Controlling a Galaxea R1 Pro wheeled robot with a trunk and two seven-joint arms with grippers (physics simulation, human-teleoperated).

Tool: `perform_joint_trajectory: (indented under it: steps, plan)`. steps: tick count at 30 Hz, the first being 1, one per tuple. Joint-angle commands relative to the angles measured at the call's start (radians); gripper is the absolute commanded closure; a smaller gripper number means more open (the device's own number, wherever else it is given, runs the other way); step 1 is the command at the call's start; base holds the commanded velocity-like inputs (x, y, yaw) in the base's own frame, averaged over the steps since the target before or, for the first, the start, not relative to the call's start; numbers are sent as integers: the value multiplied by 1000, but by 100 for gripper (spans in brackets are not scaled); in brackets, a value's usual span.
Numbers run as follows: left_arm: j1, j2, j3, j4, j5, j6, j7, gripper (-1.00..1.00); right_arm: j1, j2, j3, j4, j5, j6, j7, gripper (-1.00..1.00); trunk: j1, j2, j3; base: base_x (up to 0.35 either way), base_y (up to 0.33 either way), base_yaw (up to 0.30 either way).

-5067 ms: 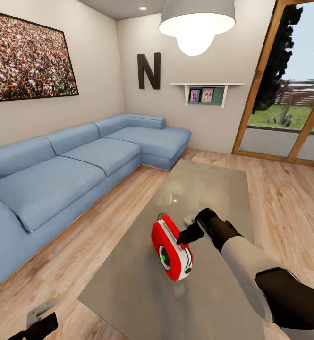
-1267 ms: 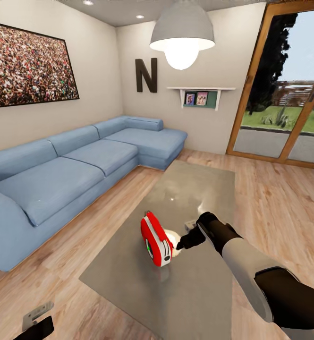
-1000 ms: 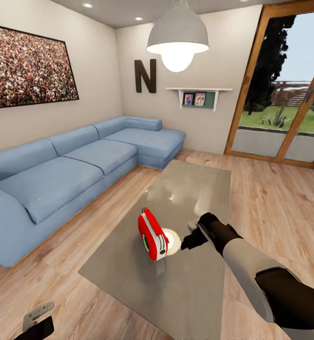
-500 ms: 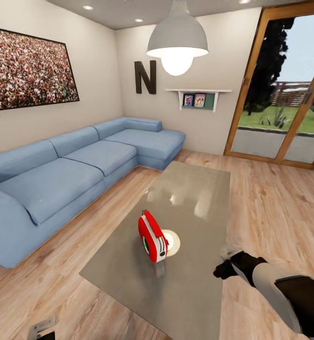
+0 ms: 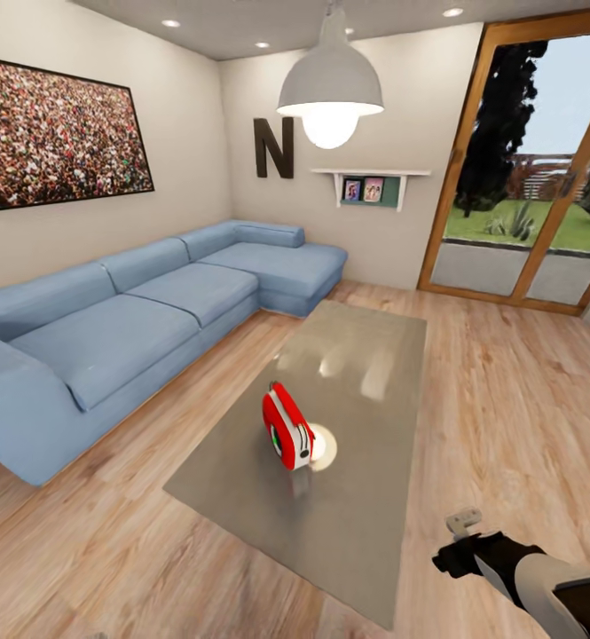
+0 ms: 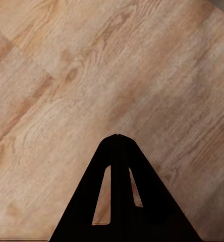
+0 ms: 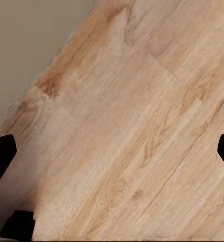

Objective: Turn on the radio receiver that's on the table in the living room.

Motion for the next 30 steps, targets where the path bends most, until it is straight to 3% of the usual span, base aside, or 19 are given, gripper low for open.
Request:
perform_joint_trajectory:
  steps: [1, 5, 8, 9, 12, 13, 15, 16, 24, 28, 30]
  plan:
    - [0, 1, 0, 5, 0, -9, 0, 100, 4, 0, 0, 0, 0, -1, -1, -100, -4, 7, 3, -338, 0, 0]
    - [0, 9, -2, 15, -1, -23, 0, 100, 25, 1, 1, 0, 0, -1, -6, -100, -19, 35, 16, -338, 0, 0]
    - [0, 10, -26, 19, -2, -26, 1, 100, 46, 0, 1, 0, 1, -2, -28, -100, -31, 56, 25, -338, 0, 0]
    - [0, 10, -63, 34, -2, -26, 4, 100, 63, 1, 1, 0, 1, -2, -50, -100, -35, 63, 28, -338, 0, 0]
    - [0, 8, -235, 84, -1, -26, 22, 100, 105, 1, 1, 0, 3, -3, -88, -100, -46, 84, 38, -338, 0, 0]
    - [0, 5, -307, 102, 0, -26, 31, 100, 122, 2, 1, 0, 3, -5, -94, -100, -50, 91, 41, -338, 0, 0]
    - [0, -1, -373, 131, 1, -27, 41, 100, 147, 5, 1, 0, 3, -6, -99, -100, -58, 105, 47, -338, 0, 0]
    - [0, -3, -390, 142, 1, -27, 43, 100, 161, 7, 2, 0, 4, -6, -100, -100, -62, 112, 50, -338, 0, 0]
    - [0, -9, -407, 153, 5, -28, 45, 100, 194, 16, 2, 0, 3, -6, -99, -100, -73, 133, 60, -183, 0, 0]
    - [0, -37, -407, 161, 6, -27, 44, 100, 194, 38, 2, 0, 2, -6, -98, -100, -73, 133, 60, -8, 0, 0]
    - [0, -70, -407, 193, 6, -28, 44, 100, 194, 61, 2, 0, 1, -6, -98, -100, -73, 133, 60, -2, 0, 0]
